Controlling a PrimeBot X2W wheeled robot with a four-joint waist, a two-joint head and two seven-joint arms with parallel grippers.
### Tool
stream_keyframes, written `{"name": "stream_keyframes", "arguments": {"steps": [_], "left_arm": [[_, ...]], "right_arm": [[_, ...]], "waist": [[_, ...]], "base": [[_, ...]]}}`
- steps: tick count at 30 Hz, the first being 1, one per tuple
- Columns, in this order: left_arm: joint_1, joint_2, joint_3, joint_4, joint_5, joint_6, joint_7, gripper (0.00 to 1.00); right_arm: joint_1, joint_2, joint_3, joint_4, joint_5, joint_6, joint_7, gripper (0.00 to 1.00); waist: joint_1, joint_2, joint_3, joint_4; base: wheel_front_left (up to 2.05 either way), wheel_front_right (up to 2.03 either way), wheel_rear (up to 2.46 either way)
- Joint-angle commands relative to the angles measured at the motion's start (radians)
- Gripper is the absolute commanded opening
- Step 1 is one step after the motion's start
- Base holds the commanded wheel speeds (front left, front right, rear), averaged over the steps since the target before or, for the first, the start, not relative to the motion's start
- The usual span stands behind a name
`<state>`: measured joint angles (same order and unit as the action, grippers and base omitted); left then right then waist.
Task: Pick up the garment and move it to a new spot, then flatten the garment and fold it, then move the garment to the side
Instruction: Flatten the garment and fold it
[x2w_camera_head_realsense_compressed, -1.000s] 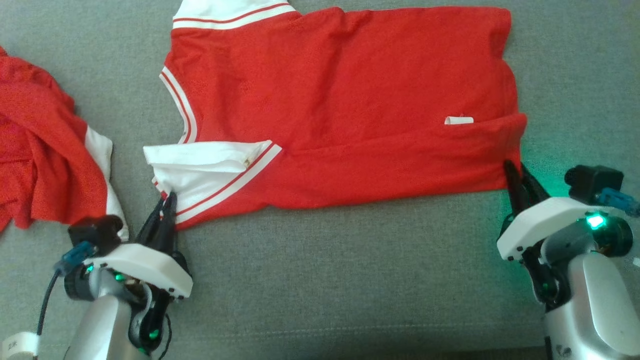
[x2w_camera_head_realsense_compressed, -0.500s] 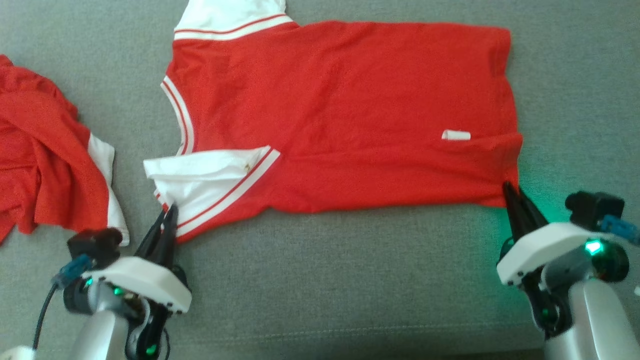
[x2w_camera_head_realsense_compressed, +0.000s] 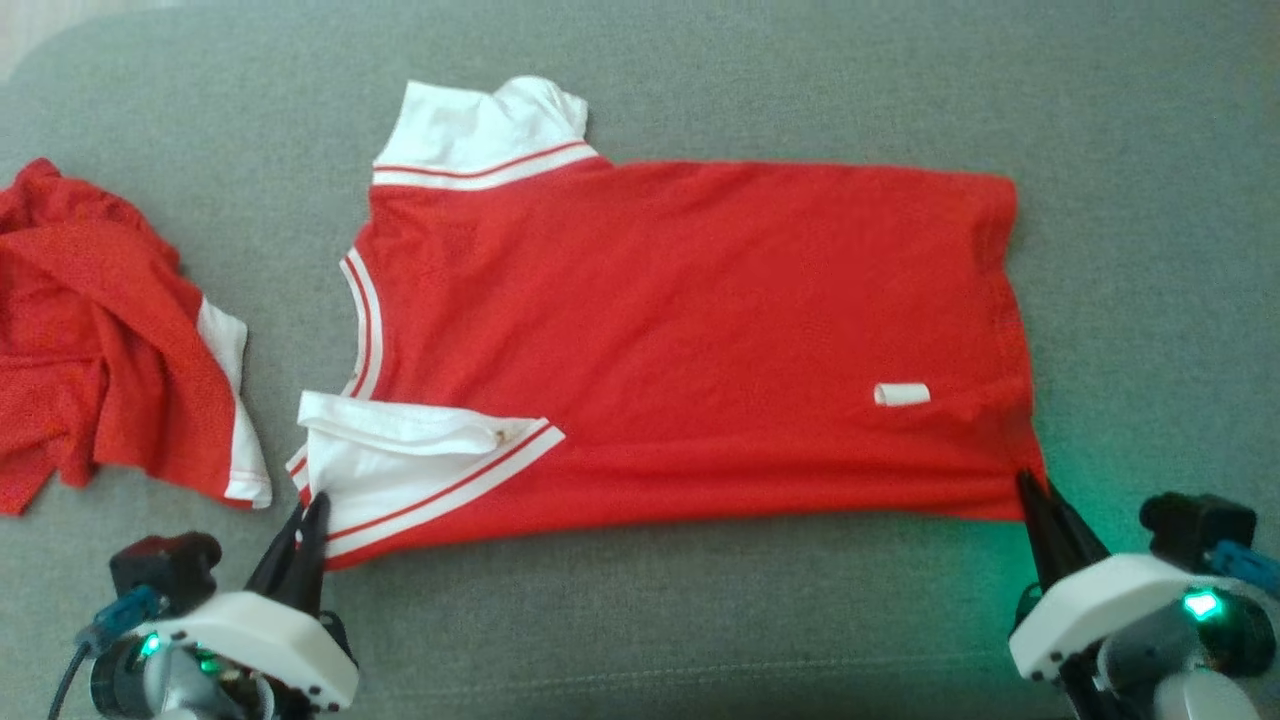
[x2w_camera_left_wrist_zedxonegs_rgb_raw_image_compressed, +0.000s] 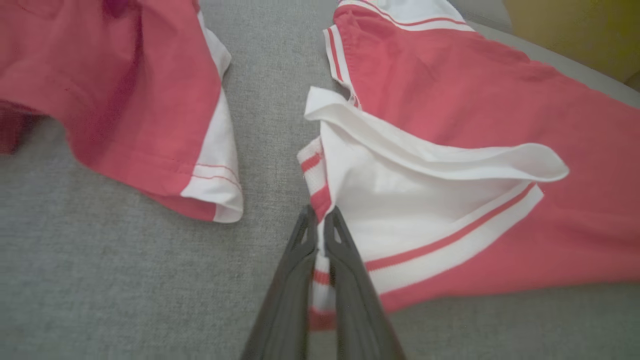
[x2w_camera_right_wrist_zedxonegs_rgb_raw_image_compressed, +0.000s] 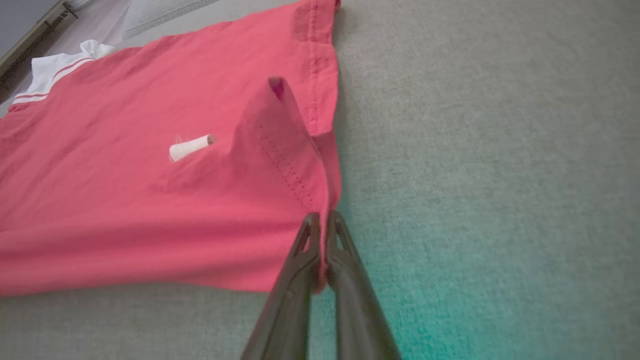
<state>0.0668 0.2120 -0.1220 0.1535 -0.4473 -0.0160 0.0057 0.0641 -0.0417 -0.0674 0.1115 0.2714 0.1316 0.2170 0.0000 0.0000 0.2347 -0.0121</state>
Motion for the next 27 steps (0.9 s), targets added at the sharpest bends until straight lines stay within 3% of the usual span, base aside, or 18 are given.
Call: {"name": "stream_keyframes", "arguments": {"steps": [1,2,3,8,17,27], "left_arm": [[-0.017,0.026,0.038,-0.041,0.002,0.014,0.003,0.0],[-0.018,0.023,0.035,-0.048,0.003,0.016,0.003,0.38],[-0.021,0.021,0.028,-0.052,0.005,0.016,0.005,1.0],[-0.043,0.005,0.021,-0.065,0.02,0.027,-0.043,1.0],[-0.067,0.006,0.04,-0.127,0.097,0.091,-0.178,1.0],[-0.076,0.01,0.027,-0.215,0.128,0.121,-0.18,1.0]], "right_arm": [[0.0,-0.009,0.006,-0.038,0.002,-0.001,0.007,0.0],[0.003,-0.009,0.005,-0.042,0.007,-0.001,0.008,0.48],[0.006,-0.009,0.004,-0.044,0.011,-0.001,0.01,1.0],[0.011,-0.009,0.013,-0.078,0.012,-0.001,0.004,1.0],[-0.033,-0.009,0.048,-0.232,-0.072,-0.001,-0.126,1.0],[-0.088,-0.009,0.071,-0.297,-0.102,-0.001,-0.127,1.0]], "waist": [[0.0,0.0,-0.007,0.001],[0.0,0.0,-0.009,0.0],[0.0,0.0,-0.011,0.0],[0.0,0.0,-0.019,-0.004],[0.0,0.0,-0.045,-0.013],[0.0,0.0,-0.06,-0.003]], "base": [[0.0,0.0,0.0],[0.0,0.0,0.0],[0.0,0.0,0.0],[0.0,0.0,0.0],[0.0,0.0,0.0],[0.0,0.0,0.0]]}}
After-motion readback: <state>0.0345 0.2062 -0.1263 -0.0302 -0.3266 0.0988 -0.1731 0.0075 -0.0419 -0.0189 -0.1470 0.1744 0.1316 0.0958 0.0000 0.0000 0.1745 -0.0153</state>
